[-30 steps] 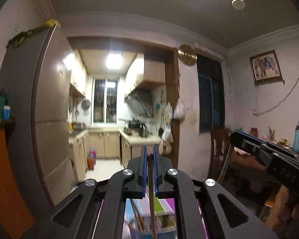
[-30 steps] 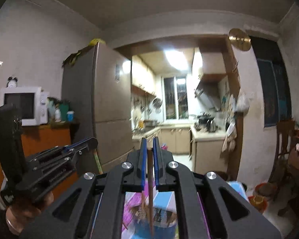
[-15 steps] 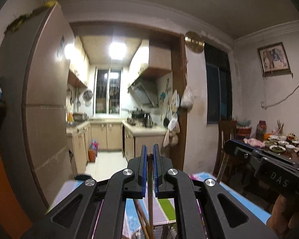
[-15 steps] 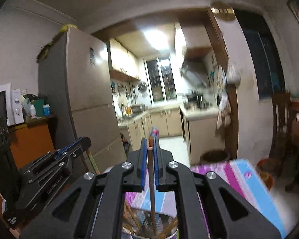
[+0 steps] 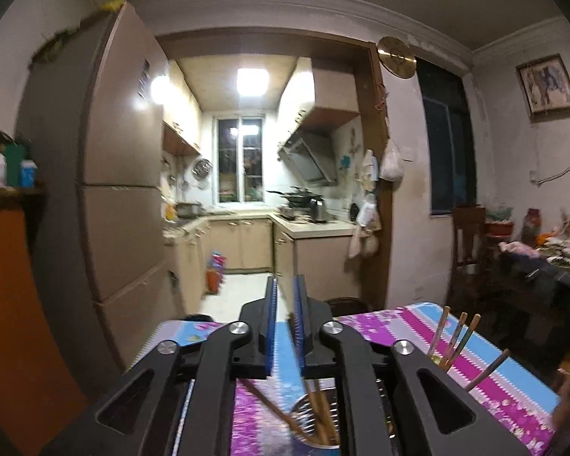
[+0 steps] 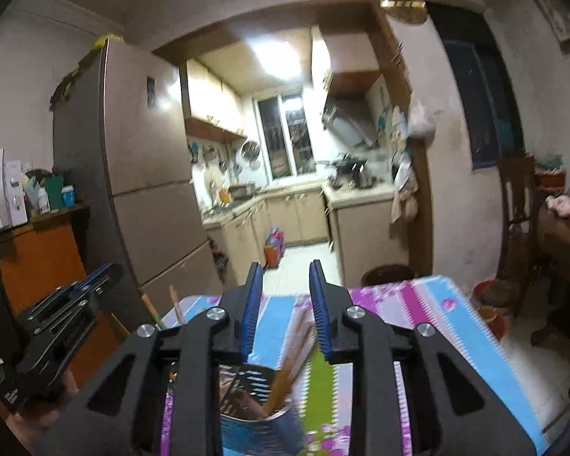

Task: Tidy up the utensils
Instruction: 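Withdraw both tools and move them back to the last chopsticks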

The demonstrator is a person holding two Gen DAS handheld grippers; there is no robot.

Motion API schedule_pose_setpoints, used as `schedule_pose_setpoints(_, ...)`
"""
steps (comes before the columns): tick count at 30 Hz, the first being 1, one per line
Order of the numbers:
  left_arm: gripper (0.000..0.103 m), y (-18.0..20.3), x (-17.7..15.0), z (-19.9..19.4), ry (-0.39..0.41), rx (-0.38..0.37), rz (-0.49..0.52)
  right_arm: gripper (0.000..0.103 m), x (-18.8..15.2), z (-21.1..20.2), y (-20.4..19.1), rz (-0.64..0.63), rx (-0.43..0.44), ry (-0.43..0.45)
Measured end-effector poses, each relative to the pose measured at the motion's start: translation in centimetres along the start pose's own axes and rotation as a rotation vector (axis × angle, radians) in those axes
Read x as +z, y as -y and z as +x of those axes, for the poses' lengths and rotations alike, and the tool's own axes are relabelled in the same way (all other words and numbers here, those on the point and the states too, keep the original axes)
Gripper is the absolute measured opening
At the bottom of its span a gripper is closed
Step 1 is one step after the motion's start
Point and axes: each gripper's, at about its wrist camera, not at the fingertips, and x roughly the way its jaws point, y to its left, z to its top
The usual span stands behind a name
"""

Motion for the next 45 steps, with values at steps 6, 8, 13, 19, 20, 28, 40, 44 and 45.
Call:
schedule_pose_setpoints(6, 0.019, 0.5, -0.6, -4.8, 0.000, 0.133, 0.085, 0.034, 0.0, -7.4, 2.9, -0.049, -0.054, 0.053)
schedule_pose_setpoints(8, 0.019, 0.8, -1.2, -6.5, -0.007, 0.166, 0.111, 0.036, -0.9, -9.0, 3.7, -0.068, -0.064, 0.036)
schedule_pose_setpoints(13, 0.019, 2.8, -3.3, -10.8, -0.008, 0.213, 0.192, 0.036, -4.9, -13.2, 4.9, -0.140, -0.109, -0.041)
schedule_pose_setpoints(19, 0.019, 4.7, -5.7, -14.5, -0.025, 0.223, 0.242, 0.041, -9.9, -16.5, 5.3, -0.213, -0.146, -0.155)
schedule_pose_setpoints(20, 0.019, 5.0, -6.2, -15.2, -0.033, 0.222, 0.247, 0.041, -10.7, -16.9, 5.4, -0.229, -0.148, -0.175)
schedule_pose_setpoints(28, 0.019, 6.2, -9.7, -18.2, -0.105, 0.200, 0.268, 0.041, -16.0, -19.2, 5.2, -0.298, -0.141, -0.290)
schedule_pose_setpoints(40, 0.019, 6.7, -11.5, -20.0, -0.145, 0.216, 0.262, 0.045, -19.1, -21.4, 3.8, -0.302, -0.090, -0.328)
schedule_pose_setpoints(44, 0.019, 6.5, -12.0, -20.3, -0.155, 0.219, 0.253, 0.045, -19.6, -21.4, 3.4, -0.321, -0.085, -0.345)
schedule_pose_setpoints(45, 0.019, 6.5, -12.1, -20.4, -0.156, 0.220, 0.253, 0.045, -19.7, -21.5, 3.3, -0.322, -0.081, -0.348)
